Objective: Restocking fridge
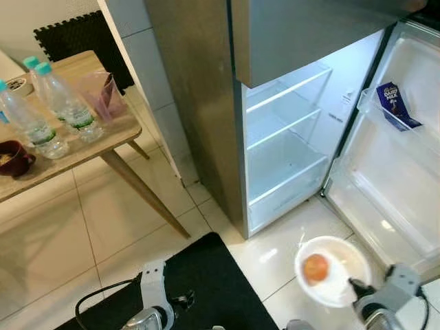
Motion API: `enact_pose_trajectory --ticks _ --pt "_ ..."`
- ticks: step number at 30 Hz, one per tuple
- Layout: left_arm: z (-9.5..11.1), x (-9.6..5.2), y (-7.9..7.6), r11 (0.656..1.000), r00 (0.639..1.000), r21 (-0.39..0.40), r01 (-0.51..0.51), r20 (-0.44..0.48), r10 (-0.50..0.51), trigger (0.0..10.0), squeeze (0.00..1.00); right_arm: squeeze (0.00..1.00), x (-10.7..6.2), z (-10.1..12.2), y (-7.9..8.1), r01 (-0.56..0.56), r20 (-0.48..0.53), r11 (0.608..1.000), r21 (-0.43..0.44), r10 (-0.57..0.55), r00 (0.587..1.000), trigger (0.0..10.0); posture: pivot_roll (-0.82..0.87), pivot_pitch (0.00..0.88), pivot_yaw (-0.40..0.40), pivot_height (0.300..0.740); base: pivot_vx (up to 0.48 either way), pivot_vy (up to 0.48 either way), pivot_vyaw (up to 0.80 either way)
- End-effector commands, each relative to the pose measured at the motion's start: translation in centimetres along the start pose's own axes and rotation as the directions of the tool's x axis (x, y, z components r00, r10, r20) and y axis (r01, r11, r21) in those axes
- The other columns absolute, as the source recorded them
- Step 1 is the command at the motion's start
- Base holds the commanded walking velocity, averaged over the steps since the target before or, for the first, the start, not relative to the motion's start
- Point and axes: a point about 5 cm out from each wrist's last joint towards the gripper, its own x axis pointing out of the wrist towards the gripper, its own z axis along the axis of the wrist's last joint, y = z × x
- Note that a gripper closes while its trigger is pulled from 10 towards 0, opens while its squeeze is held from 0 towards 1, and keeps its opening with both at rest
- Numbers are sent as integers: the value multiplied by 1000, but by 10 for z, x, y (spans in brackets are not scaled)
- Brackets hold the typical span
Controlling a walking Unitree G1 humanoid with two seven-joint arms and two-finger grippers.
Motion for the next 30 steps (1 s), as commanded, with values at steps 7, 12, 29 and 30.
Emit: enact_pose_trajectory --ticks 7,12,29,30 --pt "-8 0 -1 1000 1000 17 8 -26 -8 10000 0 0 -7 -23 5 -81 -88 995 -60 76 993 10000 -101 81 44 740 0 0 327" --pt "-9 0 -3 999 1000 33 15 -28 -14 10000 0 0 -9 -26 2 -79 -106 994 -73 71 992 10000 -100 75 42 740 0 0 758" --pt "-11 0 -5 998 999 49 28 -35 -27 10000 0 0 -8 -26 4 -90 -117 992 -87 80 990 10000 -99 74 41 740 0 0 760" --pt "-12 0 -5 998 999 48 29 -36 -27 10000 0 0 -8 -27 4 -90 -118 992 -87 80 990 10000 -99 74 41 740 0 0 763"
